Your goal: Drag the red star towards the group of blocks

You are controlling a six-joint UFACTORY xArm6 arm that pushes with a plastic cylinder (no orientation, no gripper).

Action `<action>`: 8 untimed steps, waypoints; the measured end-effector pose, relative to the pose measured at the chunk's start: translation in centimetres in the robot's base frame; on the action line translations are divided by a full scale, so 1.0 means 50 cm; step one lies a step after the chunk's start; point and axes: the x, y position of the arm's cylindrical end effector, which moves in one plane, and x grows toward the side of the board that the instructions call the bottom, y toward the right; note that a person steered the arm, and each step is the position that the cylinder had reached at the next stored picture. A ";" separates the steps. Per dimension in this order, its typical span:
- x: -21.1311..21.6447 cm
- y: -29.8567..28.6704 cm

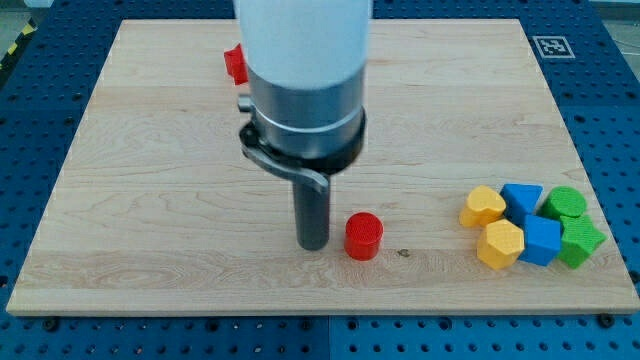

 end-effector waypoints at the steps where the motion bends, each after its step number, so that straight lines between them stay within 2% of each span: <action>1: -0.010 0.089; 3: -0.025 0.109; 4: -0.073 0.109; 5: -0.082 0.109; 8: -0.049 0.118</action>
